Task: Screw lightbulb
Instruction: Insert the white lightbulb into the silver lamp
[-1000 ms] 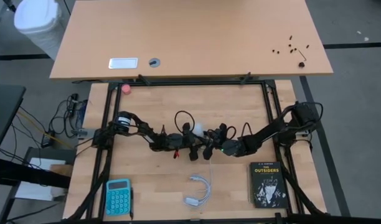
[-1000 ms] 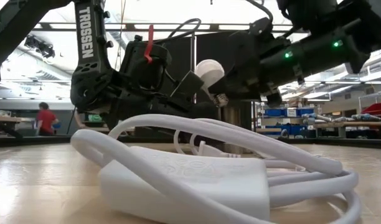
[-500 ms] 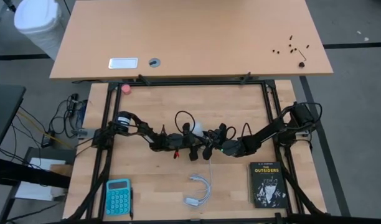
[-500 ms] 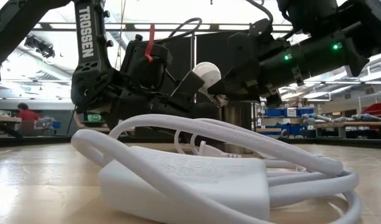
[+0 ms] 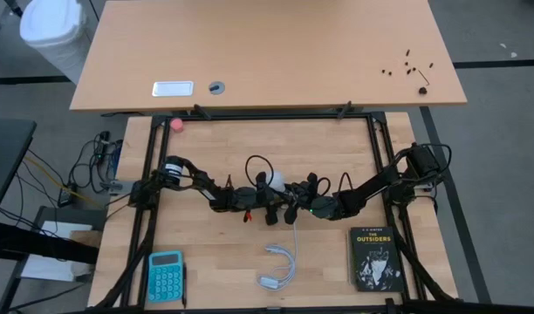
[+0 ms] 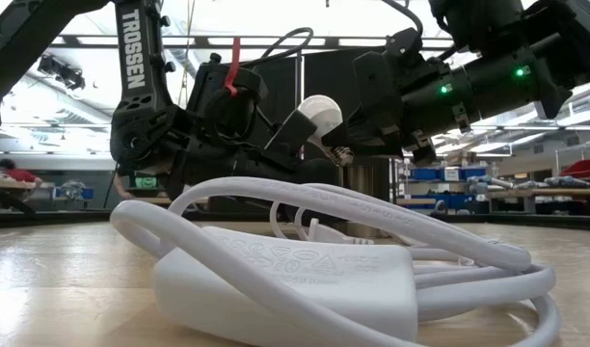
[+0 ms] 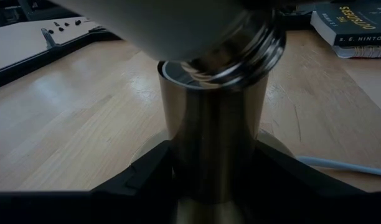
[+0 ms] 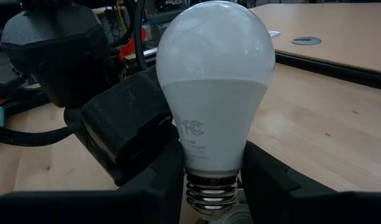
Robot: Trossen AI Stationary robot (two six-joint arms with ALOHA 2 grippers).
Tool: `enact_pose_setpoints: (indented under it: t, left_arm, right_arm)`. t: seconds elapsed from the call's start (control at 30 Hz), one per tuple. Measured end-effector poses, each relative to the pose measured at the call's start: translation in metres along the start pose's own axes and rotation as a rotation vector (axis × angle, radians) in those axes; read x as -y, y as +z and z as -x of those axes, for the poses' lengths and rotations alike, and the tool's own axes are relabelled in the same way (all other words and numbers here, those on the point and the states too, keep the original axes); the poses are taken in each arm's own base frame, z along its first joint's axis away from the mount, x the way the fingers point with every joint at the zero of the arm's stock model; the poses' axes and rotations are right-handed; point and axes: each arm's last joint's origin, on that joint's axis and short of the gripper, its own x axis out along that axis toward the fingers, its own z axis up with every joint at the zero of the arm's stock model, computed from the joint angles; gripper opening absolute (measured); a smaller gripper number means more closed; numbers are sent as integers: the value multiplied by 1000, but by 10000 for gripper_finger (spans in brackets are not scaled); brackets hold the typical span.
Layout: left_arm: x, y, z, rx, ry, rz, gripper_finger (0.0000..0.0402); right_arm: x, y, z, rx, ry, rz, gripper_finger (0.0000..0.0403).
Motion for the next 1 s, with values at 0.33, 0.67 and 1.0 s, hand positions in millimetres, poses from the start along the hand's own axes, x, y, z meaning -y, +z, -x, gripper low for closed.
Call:
enact_pose_setpoints:
  t: [0.33, 0.67, 1.0]
  left_arm:
    - [0, 0, 0, -1, 0, -1, 209]
    - [0, 0, 0, -2, 0, -2, 209]
    - [0, -1, 0, -6, 1, -5, 209]
  right_arm:
    - [0, 0, 0, 0, -1, 2, 135]
    - [0, 0, 0, 0, -1, 3, 135]
    - [-2, -2, 4, 11, -29, 45, 135]
